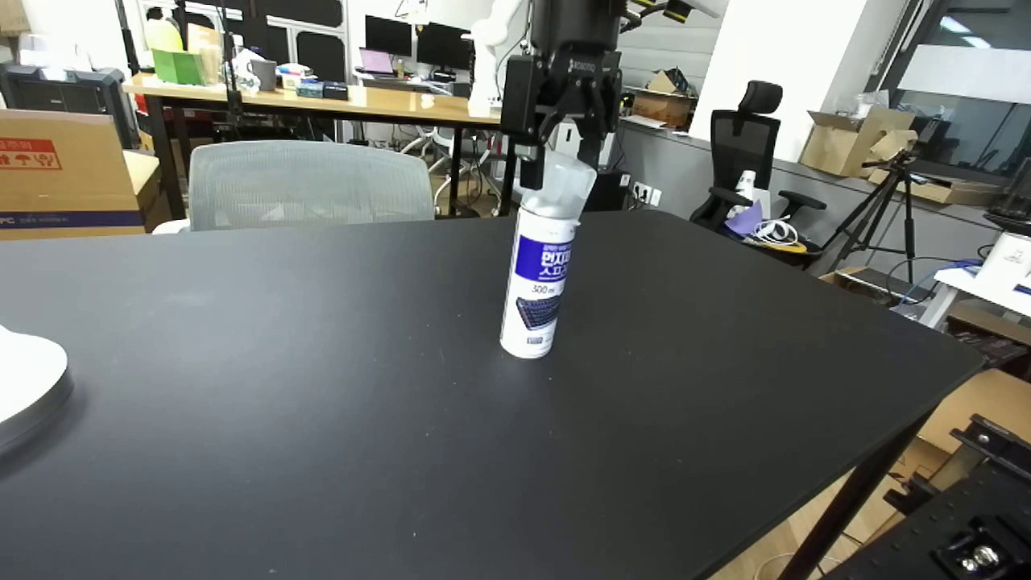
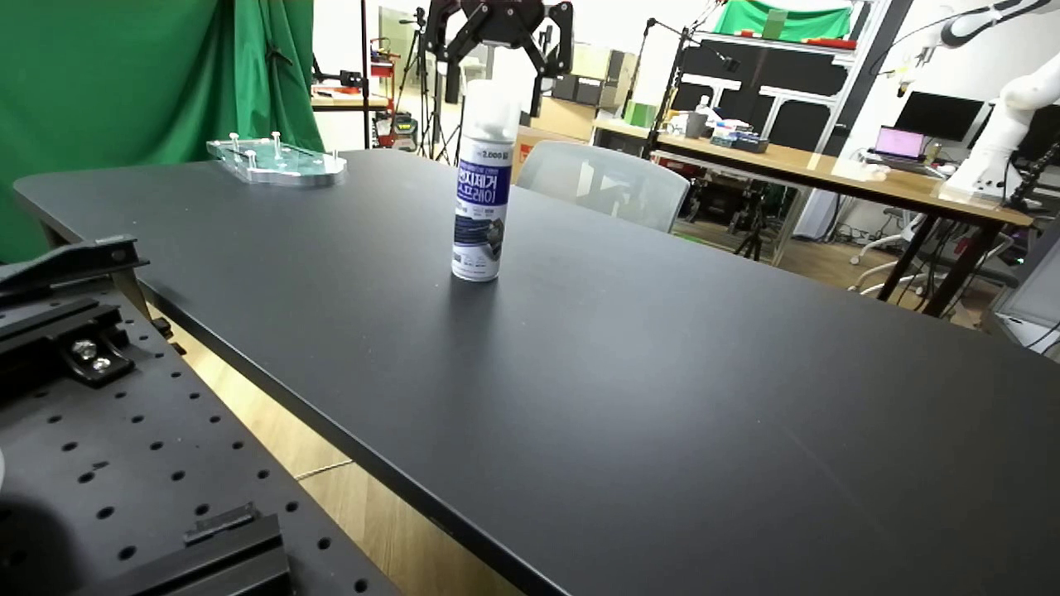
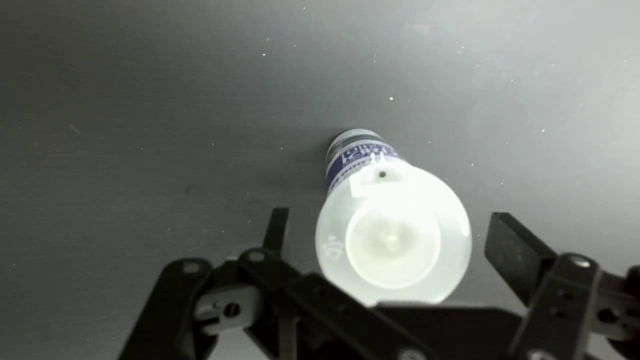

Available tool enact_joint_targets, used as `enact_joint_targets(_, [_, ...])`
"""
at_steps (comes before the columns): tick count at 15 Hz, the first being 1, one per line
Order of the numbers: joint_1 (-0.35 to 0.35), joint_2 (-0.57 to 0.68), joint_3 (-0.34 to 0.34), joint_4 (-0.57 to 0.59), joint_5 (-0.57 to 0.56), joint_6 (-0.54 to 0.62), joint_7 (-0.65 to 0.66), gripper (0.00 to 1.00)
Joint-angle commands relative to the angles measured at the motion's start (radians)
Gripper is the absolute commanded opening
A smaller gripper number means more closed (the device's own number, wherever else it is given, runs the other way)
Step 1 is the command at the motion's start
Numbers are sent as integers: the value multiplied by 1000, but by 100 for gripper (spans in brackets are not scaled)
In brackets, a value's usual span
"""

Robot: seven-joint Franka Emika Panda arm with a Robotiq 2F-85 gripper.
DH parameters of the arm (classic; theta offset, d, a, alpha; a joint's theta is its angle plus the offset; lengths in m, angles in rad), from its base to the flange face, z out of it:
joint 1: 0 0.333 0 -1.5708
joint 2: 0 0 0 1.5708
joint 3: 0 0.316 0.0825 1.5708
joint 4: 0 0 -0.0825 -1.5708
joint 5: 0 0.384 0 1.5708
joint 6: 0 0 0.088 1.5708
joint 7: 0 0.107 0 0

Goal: Put the lid on the can

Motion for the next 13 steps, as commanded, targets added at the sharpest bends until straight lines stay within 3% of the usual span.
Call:
enact_joint_targets(1, [-1, -12, -5, 4, -3, -36, 16, 100])
enact_joint_targets(13, [-9, -216, -52, -4, 62, -246, -142, 100])
